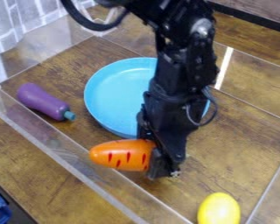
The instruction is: Move the carrot to the left side
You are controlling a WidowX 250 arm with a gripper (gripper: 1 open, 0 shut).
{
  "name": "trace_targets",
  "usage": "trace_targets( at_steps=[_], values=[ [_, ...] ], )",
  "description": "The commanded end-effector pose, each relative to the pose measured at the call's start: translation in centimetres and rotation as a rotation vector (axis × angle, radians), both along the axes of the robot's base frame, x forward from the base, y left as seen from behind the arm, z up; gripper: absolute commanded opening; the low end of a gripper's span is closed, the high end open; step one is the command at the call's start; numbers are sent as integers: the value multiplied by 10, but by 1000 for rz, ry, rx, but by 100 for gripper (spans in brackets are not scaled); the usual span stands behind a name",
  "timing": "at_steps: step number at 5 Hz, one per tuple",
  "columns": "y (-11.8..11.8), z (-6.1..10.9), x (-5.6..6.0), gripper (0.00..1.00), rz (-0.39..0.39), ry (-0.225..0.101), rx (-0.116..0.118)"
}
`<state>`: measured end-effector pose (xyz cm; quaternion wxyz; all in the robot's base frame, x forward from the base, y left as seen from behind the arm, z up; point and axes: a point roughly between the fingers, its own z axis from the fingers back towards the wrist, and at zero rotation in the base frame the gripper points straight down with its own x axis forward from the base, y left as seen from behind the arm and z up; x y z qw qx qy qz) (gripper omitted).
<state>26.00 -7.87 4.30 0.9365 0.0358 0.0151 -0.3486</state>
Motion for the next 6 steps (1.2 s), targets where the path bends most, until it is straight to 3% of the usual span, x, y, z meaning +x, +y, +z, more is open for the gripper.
trace_targets(
  at_steps=[1, 3, 4, 5, 6],
  values=[
    [6, 11, 1, 0, -41, -62, -33],
    [11, 45, 7, 0, -49, -71, -26],
    [24, 71, 2, 0, -47, -114, 7],
    [61, 100, 1, 0, -35, -166, 39],
    [102, 94, -1, 0, 47, -173, 43]
  ],
)
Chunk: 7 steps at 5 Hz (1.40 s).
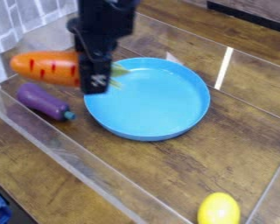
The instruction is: Move the carrot to the left side
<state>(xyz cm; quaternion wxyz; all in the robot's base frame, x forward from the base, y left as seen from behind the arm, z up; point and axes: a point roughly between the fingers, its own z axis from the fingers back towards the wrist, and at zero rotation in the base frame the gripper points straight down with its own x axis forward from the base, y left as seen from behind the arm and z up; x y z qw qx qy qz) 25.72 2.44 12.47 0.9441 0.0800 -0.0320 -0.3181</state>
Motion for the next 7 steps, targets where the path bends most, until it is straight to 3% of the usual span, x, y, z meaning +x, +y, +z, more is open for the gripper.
trace_targets(
  at_steps=[1, 2, 3, 4, 6, 7],
  values=[
    [26, 1, 9, 100, 44, -58, 11],
    [33, -16, 18, 100, 77, -75, 29],
    [24, -26, 11, 100, 6, -79, 52],
    [22, -32, 7, 100, -10, -78, 60],
    [44, -58, 14, 100, -42, -79, 70],
    [42, -69, 13, 100, -117, -83, 90]
  ],
)
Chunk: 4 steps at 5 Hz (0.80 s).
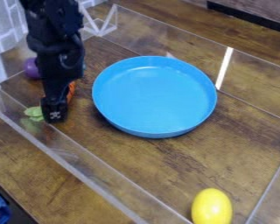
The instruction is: Move the carrot to the left side
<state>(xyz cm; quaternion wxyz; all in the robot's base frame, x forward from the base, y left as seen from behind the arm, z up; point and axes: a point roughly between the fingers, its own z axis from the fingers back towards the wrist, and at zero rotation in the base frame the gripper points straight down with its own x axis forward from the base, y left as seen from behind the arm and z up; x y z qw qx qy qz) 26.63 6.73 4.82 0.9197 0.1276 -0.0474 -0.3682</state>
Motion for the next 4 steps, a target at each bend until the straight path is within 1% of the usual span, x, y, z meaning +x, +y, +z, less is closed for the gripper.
trace_targets(
  at_steps=[1, 2, 3, 4],
  values=[
    [-6, -2, 3, 100, -85, -27, 27],
    [-9, -9, 4, 100, -142, -25, 44],
    [-10, -28, 0, 100, -92, -18, 56],
    [-11, -30, -4, 100, -38, -11, 71]
  ],
)
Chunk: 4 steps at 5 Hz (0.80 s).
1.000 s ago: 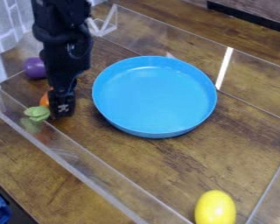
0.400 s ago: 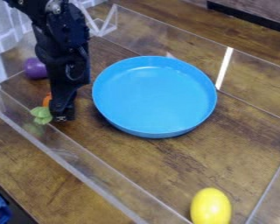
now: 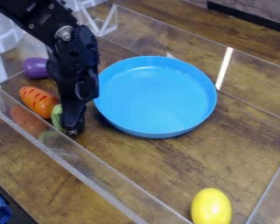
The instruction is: Move the carrot to the left side
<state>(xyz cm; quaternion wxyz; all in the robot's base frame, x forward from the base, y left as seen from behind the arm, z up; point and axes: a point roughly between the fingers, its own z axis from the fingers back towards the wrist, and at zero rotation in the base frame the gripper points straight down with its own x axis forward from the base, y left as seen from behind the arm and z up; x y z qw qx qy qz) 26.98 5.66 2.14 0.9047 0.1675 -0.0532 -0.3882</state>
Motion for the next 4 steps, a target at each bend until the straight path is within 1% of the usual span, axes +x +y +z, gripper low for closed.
trace_targets(
  at_steps=[1, 2, 4],
  values=[
    [0, -6, -5, 0, 38, 28, 7],
    [0, -6, -2, 0, 65, 29, 21],
    [-12, 1, -4, 0, 92, 32, 43]
  ],
)
